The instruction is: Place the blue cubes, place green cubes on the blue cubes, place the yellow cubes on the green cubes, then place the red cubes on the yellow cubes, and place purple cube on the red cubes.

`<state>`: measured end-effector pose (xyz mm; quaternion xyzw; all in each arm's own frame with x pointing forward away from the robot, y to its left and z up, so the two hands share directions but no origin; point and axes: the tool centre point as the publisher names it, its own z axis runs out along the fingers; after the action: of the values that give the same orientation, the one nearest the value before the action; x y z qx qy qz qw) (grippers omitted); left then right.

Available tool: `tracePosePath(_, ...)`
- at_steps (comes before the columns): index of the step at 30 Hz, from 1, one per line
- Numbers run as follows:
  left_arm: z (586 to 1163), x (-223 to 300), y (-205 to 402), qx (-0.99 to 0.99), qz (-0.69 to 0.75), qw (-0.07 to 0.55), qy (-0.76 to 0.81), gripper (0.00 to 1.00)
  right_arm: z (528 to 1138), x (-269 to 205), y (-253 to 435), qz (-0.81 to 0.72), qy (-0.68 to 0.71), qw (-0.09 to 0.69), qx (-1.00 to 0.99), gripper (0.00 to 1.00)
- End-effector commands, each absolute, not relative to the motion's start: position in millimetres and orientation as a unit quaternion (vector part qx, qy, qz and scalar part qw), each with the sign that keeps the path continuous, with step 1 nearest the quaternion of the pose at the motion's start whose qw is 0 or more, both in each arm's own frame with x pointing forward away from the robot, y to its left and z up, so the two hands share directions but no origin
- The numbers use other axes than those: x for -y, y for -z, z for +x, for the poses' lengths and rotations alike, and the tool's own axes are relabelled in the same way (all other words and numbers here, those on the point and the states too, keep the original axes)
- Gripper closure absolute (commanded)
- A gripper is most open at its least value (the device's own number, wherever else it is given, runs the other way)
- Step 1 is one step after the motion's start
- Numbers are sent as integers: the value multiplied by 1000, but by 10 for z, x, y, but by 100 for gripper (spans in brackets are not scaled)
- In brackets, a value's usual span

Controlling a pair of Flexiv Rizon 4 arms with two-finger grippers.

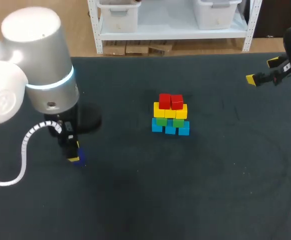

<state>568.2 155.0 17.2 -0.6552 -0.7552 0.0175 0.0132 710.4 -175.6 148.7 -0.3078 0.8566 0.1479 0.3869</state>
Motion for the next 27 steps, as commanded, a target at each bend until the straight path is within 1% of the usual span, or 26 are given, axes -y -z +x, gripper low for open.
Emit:
tracePosePath(1,5854,-1452,-381,762,-647,36,-23,100,7114,1764,-1482,-309,-150,387,-856,0)
tracePosePath(9,6085,-936,-949,737,-675,31,-26,100,7114,1764,-1482,-309,-150,387,-856,0)
tracePosePath(15,6307,-523,-1339,709,-702,49,-33,100,7114,1764,-1482,-309,-150,387,-856,0)
tracePosePath(22,6562,-239,-1613,688,-723,56,-21,100,7114,1764,-1482,-309,-150,387,-856,0)
tracePosePath(27,6741,-23,-1734,685,-727,38,-15,100,7114,1764,-1482,-309,-150,387,-856,0)
